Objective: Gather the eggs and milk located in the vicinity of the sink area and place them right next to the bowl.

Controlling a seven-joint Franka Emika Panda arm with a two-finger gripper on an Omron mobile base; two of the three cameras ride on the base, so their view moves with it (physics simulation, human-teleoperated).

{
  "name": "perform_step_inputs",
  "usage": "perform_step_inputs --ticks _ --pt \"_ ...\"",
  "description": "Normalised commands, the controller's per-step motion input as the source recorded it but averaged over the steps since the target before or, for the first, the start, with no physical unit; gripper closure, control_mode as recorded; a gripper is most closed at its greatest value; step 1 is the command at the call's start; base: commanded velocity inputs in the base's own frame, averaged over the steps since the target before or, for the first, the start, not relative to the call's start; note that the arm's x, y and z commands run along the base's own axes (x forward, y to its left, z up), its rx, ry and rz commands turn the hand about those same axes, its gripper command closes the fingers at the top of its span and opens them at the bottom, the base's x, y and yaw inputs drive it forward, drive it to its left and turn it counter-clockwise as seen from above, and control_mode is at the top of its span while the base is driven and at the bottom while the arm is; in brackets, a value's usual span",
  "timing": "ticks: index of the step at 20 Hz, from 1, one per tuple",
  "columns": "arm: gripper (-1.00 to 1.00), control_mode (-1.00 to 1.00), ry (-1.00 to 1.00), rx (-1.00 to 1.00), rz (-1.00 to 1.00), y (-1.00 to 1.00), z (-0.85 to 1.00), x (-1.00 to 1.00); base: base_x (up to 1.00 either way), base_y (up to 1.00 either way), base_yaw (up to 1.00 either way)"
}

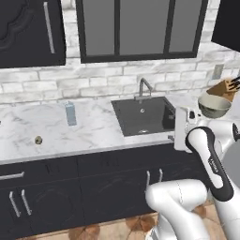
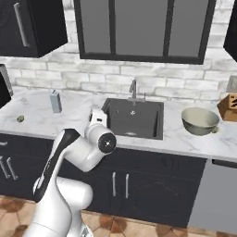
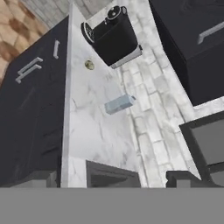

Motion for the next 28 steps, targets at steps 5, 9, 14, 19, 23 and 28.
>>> perform_step_inputs --ticks 5,9,14,19,23,28 --pt "-1.0 1.0 0.0 0.0 0.0 0.0 0.0 0.0 0.0 0.93 0.0" --pt "-1.0 1.0 0.0 0.0 0.0 0.0 0.0 0.0 0.0 0.81 0.0" --pt "-1.0 1.0 0.0 0.0 0.0 0.0 0.0 0.0 0.0 0.71 0.0" --pt "-1.0 1.0 0.0 0.0 0.0 0.0 0.0 0.0 0.01 0.48 0.0" --pt "-1.0 1.0 0.0 0.0 0.0 0.0 0.0 0.0 0.12 0.33 0.0" --pt "-1.0 1.0 0.0 0.0 0.0 0.0 0.0 0.0 0.2 0.35 0.0"
